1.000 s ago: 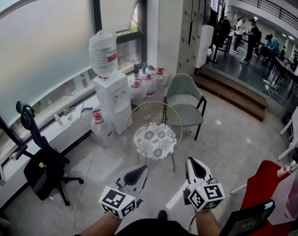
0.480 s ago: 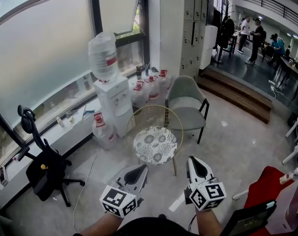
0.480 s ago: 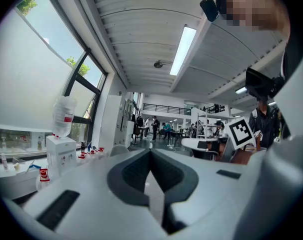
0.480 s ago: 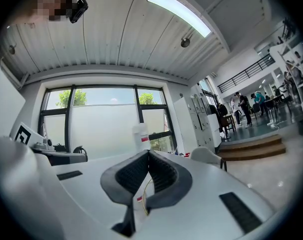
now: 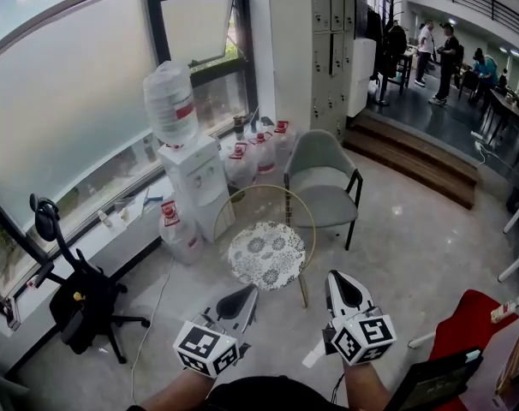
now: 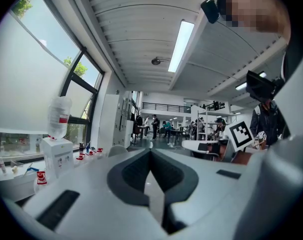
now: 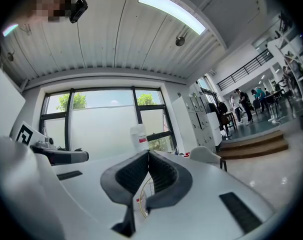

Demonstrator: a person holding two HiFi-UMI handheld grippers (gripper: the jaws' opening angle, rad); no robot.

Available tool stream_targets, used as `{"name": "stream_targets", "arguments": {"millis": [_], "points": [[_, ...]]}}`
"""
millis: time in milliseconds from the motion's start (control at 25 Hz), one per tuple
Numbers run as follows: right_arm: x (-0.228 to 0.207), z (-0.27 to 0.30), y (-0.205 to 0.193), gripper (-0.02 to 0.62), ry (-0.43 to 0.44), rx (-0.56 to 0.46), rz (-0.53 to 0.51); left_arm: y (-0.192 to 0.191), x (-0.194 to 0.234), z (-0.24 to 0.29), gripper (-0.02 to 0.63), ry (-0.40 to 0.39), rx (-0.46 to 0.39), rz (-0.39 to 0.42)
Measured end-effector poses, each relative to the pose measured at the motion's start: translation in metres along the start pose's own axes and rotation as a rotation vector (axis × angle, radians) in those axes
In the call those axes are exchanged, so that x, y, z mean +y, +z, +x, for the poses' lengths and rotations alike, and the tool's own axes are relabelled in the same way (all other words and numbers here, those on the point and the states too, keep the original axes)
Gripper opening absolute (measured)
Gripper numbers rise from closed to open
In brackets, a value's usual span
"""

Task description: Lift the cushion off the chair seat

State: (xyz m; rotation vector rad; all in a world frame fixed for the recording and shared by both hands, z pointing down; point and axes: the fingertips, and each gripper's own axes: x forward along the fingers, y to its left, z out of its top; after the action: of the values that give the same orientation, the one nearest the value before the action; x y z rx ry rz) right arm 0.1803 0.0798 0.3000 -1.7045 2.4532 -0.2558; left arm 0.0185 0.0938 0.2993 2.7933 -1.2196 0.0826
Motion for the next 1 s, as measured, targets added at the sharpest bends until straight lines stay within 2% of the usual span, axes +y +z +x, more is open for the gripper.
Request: {"name": "stream_targets", "arguments": {"millis": [240, 560, 1000], "points": [[-0.015, 0.004, 0.001, 0.011, 0.011, -0.002, 0.016, 0.002, -0.004, 0.010, 0.008, 0.013, 0.004, -0.001], [-0.014, 0.026, -0.006, 0.011, 0.022, 0.018, 0.006, -0.003, 0.021, 0.021, 0.008, 0.042, -0.008, -0.036], [-0.012, 0.082, -0.001, 0.011, -0.017, 0.026, -0.042, 0.006, 0.073, 0.046, 0.008, -0.009, -0.039, -0.040]]}}
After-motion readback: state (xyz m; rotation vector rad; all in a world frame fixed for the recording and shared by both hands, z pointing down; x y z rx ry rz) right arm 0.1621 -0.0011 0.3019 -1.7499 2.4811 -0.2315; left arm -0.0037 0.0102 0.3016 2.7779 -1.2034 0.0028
